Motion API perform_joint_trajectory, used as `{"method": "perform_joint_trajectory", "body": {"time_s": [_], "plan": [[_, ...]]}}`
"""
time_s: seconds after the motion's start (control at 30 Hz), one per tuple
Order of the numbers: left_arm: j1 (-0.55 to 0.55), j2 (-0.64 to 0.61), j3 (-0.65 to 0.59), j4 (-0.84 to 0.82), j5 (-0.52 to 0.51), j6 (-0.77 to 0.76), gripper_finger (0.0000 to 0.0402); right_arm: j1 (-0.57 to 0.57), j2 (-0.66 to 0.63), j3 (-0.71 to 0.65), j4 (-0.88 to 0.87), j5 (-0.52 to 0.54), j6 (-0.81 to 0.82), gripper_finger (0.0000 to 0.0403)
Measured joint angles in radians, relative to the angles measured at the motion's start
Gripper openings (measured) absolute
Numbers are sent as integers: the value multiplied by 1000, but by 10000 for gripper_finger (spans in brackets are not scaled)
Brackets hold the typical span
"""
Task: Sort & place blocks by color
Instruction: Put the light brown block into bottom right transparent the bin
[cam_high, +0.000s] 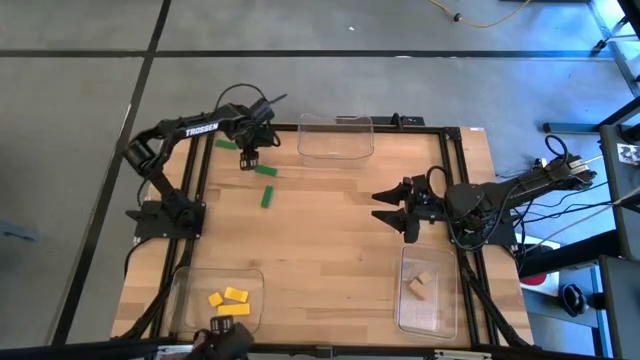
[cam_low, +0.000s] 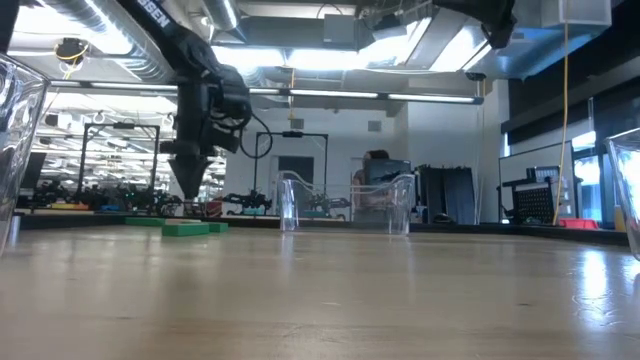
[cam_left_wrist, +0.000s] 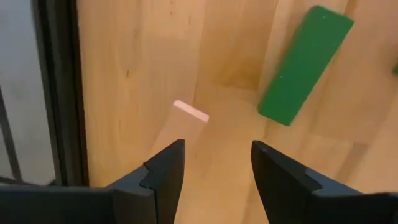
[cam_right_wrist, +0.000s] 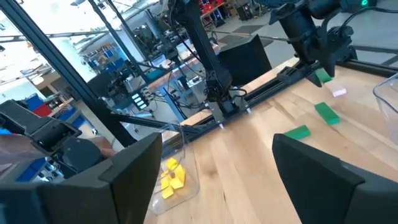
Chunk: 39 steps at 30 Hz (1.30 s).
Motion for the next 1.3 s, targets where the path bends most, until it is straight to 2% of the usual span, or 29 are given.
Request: {"method": "perform_joint_trajectory", "body": {"time_s": [0.07, 0.13, 0.23, 0.3, 0.37, 0.47, 0.53, 0.63, 0.7, 0.8, 0.97, 1.2, 1.3], "plan": [[4, 6, 0, 14, -19, 11, 177, 0, 0, 0, -1, 0, 0, 307], [14, 9, 0, 42, -18, -39, 176, 0, 0, 0, 0, 0, 22, 307], [58, 3, 0, 102, 115, -233, 164, 0, 0, 0, -1, 0, 48, 307], [87, -6, -7, 136, 183, -358, 138, 0, 0, 0, -1, 1, 49, 307], [100, -31, -45, 187, 209, -467, 97, 0, 0, 0, -1, 1, 49, 307], [86, -118, -181, 367, 213, -631, 23, 0, 0, 0, -1, 1, 49, 307], [61, -191, -312, 529, 151, -777, 10, 0, 0, 0, -1, 1, 49, 307], [17, -291, -467, 703, -26, -942, 2, 0, 0, 0, -1, 1, 67, 307], [3, -331, -516, 766, -139, -1002, 1, 0, 0, 0, -1, 2, 77, 307], [3, -331, -542, 767, -248, -1045, 0, 0, 0, 0, -1, 3, 76, 307], [4, -257, -576, 803, -289, -1139, 0, 0, 0, 0, -1, 3, 78, 307], [-14, -161, -583, 955, -352, -1148, 0, 0, -1, 0, -1, 53, 102, 307], [-15, -118, -583, 962, -349, -1147, 0, -1, -1, -1, -1, 63, 104, 307]]}}
